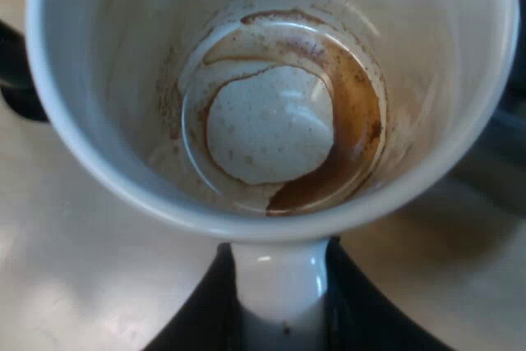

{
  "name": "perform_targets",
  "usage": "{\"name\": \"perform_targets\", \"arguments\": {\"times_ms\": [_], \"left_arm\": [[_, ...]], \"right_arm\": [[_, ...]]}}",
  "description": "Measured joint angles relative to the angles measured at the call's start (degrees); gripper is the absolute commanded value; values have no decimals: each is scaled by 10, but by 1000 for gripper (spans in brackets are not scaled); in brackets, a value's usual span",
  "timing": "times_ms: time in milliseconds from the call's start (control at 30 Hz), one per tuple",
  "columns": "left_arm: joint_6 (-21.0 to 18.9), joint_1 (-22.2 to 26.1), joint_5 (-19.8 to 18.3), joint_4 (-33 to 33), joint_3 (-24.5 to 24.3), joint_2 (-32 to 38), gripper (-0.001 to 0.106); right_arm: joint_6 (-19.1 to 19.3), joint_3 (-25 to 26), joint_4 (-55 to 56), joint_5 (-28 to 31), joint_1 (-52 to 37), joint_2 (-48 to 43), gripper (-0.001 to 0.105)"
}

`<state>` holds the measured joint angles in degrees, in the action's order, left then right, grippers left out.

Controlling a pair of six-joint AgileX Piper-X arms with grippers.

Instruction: Place mug into machine

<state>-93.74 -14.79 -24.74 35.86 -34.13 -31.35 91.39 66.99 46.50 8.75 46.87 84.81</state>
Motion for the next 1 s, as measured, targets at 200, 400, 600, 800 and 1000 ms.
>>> {"name": "perform_targets", "arguments": {"times_ms": [200, 400, 600, 800, 1000], "left_arm": [[0, 0, 0, 0, 0, 0, 72], [0, 0, 0, 0, 0, 0, 72], [0, 0, 0, 0, 0, 0, 72], [0, 0, 0, 0, 0, 0, 72], [0, 0, 0, 0, 0, 0, 72]], "right_arm": [[20, 34, 0, 11, 6, 28, 0], [22, 40, -5, 11, 6, 53, 0], [24, 40, -31, 13, 6, 66, 0], [24, 42, -54, 14, 6, 76, 0], [23, 56, -58, 21, 6, 107, 0]]}}
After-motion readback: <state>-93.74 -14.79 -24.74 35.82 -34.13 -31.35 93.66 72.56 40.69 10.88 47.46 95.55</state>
